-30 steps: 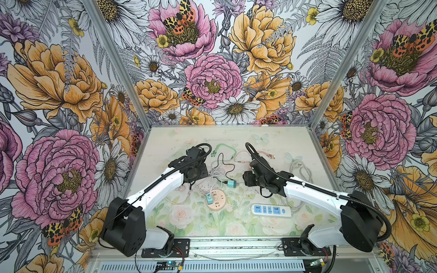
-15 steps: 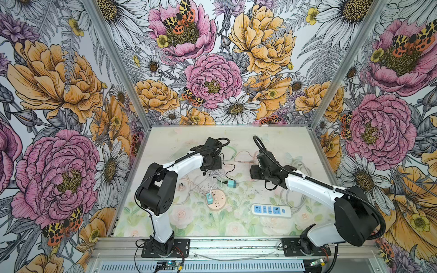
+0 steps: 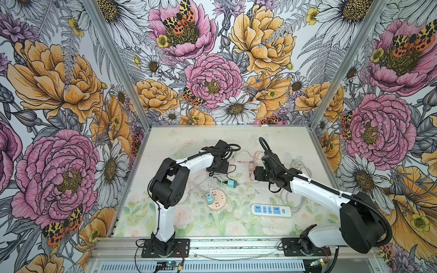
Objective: Insert the plug
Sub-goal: 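Grasp the white cable bundle with the left gripper while the right gripper hovers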
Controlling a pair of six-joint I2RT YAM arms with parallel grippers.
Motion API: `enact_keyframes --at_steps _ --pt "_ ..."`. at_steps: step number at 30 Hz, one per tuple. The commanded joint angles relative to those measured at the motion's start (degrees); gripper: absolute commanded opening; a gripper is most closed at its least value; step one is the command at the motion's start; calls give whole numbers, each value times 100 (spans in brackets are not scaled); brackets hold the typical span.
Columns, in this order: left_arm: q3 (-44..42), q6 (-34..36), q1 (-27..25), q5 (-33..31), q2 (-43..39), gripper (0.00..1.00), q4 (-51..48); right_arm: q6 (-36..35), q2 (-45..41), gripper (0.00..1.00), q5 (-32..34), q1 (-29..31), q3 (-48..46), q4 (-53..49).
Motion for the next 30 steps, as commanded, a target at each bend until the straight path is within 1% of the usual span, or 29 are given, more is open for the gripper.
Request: enact_keyframes --at_steps 1,3,5,7,9,10,16,19,23,28,30 --pt "164 103 -43 -423 178 71 -390 94 -241 61 86 -58 -92 38" --pt "213 68 -32 -546 195 67 -457 90 -276 61 114 -64 -127 43" --pt "232 39 -10 -616 178 56 -501 95 -309 61 133 -70 -156 40" --pt "218 -5 57 -629 101 40 -526 95 -338 61 142 -83 -176 42" --pt "183 -17 132 -625 -46 31 -518 103 -368 61 156 -90 -197 43" --pt "163 1 163 -616 -148 28 -517 98 -378 61 164 -96 -202 43" --pt "3 62 478 -620 -893 18 -523 112 -394 61 178 -115 -242 43" --pt "-99 173 666 -493 -1512 16 -525 129 -404 61 186 -113 -264 43" --pt "-195 174 973 -508 -2062 15 -524 146 -383 61 177 -118 -274 42" --pt "-303 -22 1561 -650 -2499 14 -529 179 -355 61 94 -117 -264 43" --pt "-280 59 1659 -947 -2551 14 -509 185 -363 61 97 -117 -264 42"
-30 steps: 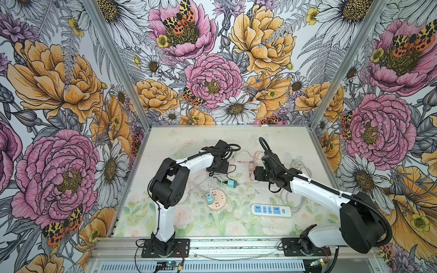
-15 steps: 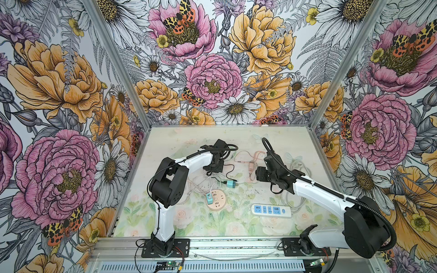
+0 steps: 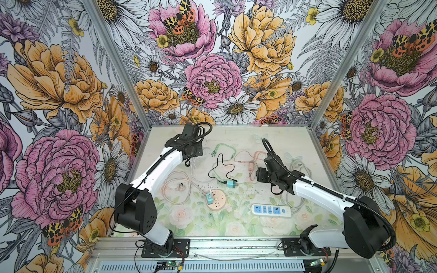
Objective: Insert the plug
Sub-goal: 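Grasp the white cable bundle with the left gripper while the right gripper hovers, then lift the white cable with the left gripper and set it down farther from the robot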
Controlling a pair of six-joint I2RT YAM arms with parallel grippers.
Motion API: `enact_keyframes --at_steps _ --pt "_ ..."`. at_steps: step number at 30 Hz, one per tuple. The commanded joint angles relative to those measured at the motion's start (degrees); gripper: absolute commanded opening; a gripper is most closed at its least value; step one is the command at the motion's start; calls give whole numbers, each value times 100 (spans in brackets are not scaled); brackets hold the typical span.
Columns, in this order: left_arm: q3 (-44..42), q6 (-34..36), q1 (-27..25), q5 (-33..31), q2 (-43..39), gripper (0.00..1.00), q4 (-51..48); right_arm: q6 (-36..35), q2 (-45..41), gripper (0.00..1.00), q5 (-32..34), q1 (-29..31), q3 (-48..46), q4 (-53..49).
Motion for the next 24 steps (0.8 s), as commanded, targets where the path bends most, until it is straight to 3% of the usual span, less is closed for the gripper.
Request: enact_keyframes --at_steps 1,8,16,24 --pt "-64 45 147 -428 -75 13 43 72 -123 61 29 -45 -15 36" --pt "60 -12 369 -349 -65 11 577 108 -112 61 57 -39 -13 40" --pt "872 197 365 -557 5 11 579 168 -114 61 53 -42 -36 41" --pt "625 354 442 -703 192 11 994 235 -53 61 53 -39 -137 58"
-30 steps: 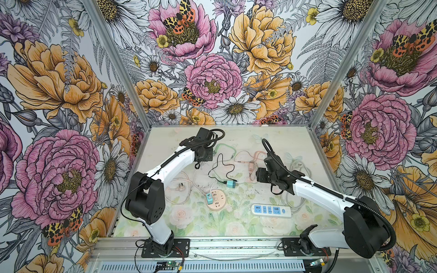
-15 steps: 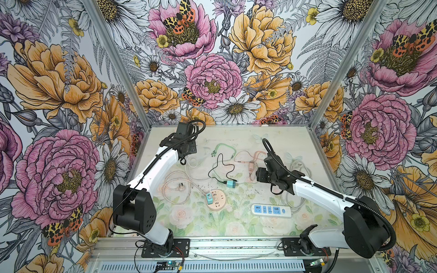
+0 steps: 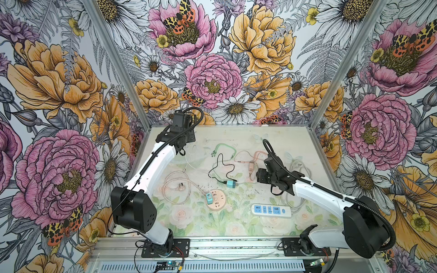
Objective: Insert the plug
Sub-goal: 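Lift the white cable with the left gripper and set it down farther from the robot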
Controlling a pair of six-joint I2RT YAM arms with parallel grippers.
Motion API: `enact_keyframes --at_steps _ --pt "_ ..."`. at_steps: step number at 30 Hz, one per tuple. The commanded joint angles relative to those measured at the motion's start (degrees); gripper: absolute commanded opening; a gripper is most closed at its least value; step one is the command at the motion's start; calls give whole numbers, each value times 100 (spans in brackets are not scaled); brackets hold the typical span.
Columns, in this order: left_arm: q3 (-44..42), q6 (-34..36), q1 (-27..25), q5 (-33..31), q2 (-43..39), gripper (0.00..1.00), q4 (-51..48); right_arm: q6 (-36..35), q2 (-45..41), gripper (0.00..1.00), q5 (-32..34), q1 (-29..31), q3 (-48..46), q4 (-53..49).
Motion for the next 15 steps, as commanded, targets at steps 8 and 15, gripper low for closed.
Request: enact_keyframes --at_steps 8,15 --pt "123 457 165 -166 500 11 863 134 -93 61 123 -45 -116 77" --pt "54 883 39 -139 996 12 925 235 99 60 14 -30 -197 170"
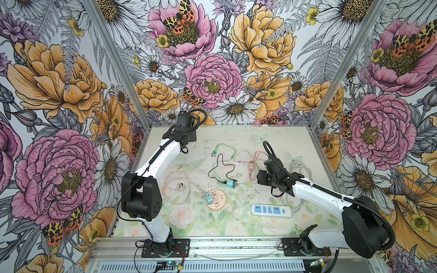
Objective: Insert the plug
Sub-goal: 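Lift the white cable with the left gripper and set it down farther from the robot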
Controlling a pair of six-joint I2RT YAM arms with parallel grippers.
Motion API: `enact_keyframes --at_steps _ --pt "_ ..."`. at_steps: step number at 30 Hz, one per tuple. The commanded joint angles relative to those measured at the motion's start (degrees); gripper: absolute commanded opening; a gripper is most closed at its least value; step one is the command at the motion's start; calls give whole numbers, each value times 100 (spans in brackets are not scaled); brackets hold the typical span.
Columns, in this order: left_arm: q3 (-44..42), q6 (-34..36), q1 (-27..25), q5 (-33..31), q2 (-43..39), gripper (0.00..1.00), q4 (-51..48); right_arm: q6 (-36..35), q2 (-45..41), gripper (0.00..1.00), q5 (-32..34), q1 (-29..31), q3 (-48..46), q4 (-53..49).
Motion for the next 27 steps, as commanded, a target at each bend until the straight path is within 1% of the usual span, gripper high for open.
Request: enact_keyframes --at_steps 1,5,8,13,18,22,27 --pt "-13 257 -65 -77 271 12 242 113 107 60 -21 -31 -49 150" --pt "-264 252 -194 -258 575 12 296 140 145 60 -72 -28 -40 177" --pt "-424 178 -277 -280 873 13 397 149 119 60 -76 -15 -31 173" --pt "-485 58 -353 -549 1187 15 375 162 119 60 -117 -20 4 174" --pt "-405 -90 -314 -655 1492 17 291 177 143 60 -129 -19 -2 197" --pt "-313 -131 -318 -927 1674 23 82 180 123 60 -158 -1 -22 204" --pt "-231 -168 -289 -978 1647 37 -58 175 51 60 -162 11 -58 198"
